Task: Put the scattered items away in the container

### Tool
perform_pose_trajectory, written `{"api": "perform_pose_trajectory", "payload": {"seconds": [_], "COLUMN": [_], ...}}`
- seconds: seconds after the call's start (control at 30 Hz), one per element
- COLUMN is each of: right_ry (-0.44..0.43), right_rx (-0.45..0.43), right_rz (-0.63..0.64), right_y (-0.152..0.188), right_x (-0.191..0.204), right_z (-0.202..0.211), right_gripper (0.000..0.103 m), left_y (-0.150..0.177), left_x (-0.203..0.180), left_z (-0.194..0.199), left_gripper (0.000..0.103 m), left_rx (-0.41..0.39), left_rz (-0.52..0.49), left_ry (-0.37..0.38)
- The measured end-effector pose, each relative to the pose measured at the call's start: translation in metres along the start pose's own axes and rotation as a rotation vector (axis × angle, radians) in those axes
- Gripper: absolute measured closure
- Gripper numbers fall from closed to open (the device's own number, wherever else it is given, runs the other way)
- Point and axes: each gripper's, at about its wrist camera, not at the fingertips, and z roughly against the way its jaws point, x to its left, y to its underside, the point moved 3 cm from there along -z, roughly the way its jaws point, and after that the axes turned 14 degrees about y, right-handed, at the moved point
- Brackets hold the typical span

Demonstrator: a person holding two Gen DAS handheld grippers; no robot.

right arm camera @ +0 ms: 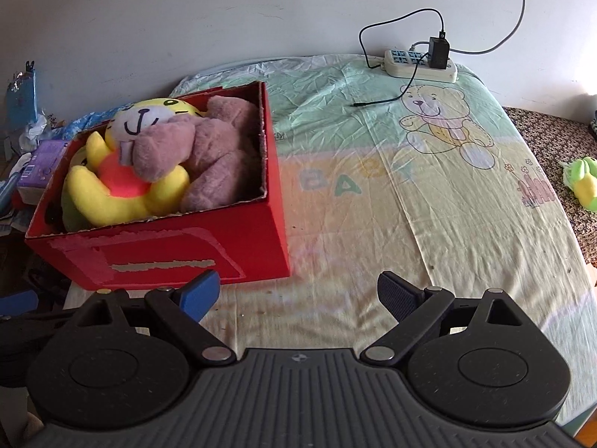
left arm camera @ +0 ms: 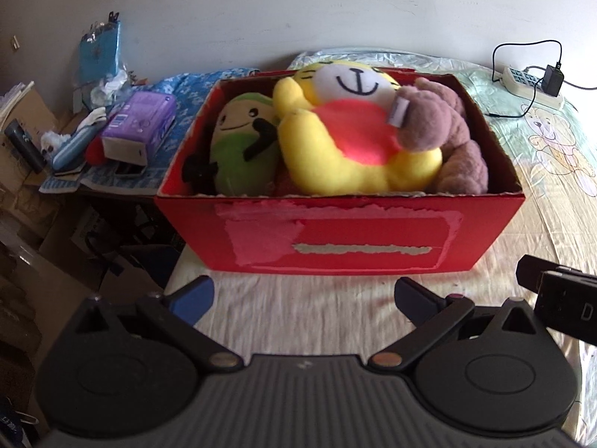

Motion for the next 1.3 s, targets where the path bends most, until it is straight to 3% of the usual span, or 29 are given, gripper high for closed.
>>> {"api": "perform_pose_trajectory", "payload": {"seconds": [0.57, 1.0, 1.3], "right_ry": [0.015, 0.07, 0.075], "right_rx": [-0.026, -0.045, -0.019], "right_rz": [-0.002, 0.003, 0.028], "right_y": [0.006, 0.008, 0.01], "right_x": [0.05, 0.052, 0.047], "right_z": [0.007, 0.006, -0.001], "right_gripper": [0.01, 0.01, 0.01], "left_y": [0.001, -0.003, -0.004], "left_x": [0.041, 0.07, 0.06], "left_z": [-0.009, -0.008, -0.022], "left_gripper": [0.0, 0.0, 0.0], "left_rx": [0.017, -0.036, 0.031], "left_rz": [-0.03, 0.043, 0.058], "left_ry": [0.035, 0.041, 0.086]}}
